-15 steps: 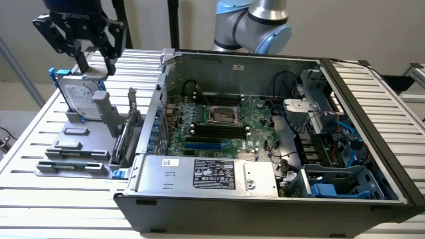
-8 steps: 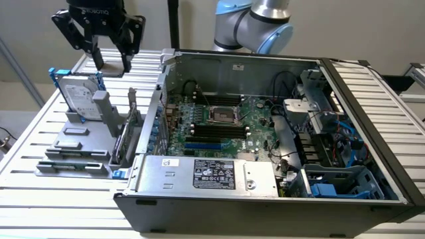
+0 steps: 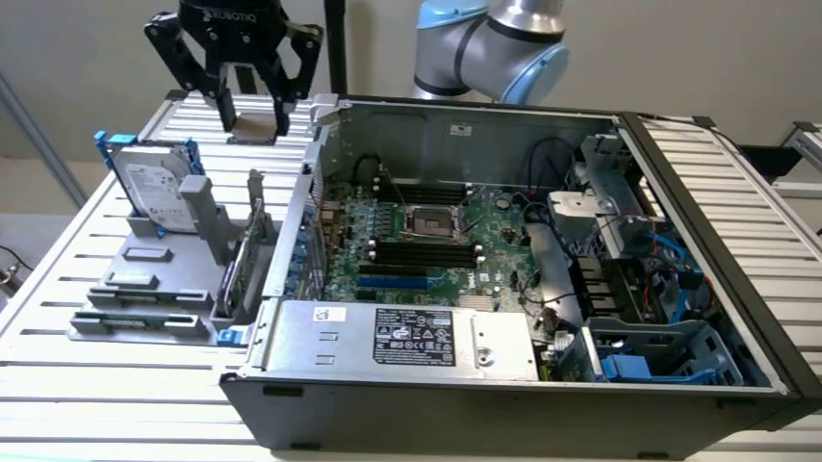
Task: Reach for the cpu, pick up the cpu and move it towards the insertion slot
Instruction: 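Pick up the cpu and move it towards the insertion slot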
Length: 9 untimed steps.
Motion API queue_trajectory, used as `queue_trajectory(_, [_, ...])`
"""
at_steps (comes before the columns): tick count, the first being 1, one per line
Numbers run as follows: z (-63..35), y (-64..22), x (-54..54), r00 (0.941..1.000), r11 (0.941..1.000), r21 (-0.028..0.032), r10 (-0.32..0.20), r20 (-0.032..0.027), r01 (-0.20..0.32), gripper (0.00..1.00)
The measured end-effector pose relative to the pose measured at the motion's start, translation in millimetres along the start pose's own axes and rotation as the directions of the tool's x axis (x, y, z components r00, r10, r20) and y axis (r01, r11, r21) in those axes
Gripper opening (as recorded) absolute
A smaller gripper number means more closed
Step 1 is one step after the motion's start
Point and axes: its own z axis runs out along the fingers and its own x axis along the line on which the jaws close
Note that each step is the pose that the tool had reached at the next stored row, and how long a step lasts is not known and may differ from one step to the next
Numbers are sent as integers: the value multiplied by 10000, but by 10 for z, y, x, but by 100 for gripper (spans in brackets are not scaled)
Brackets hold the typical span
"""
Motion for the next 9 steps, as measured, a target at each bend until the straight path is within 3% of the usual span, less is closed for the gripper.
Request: queue_trajectory(9, [-13,6,-407,10000,10000,-19,0,-2,0,55])
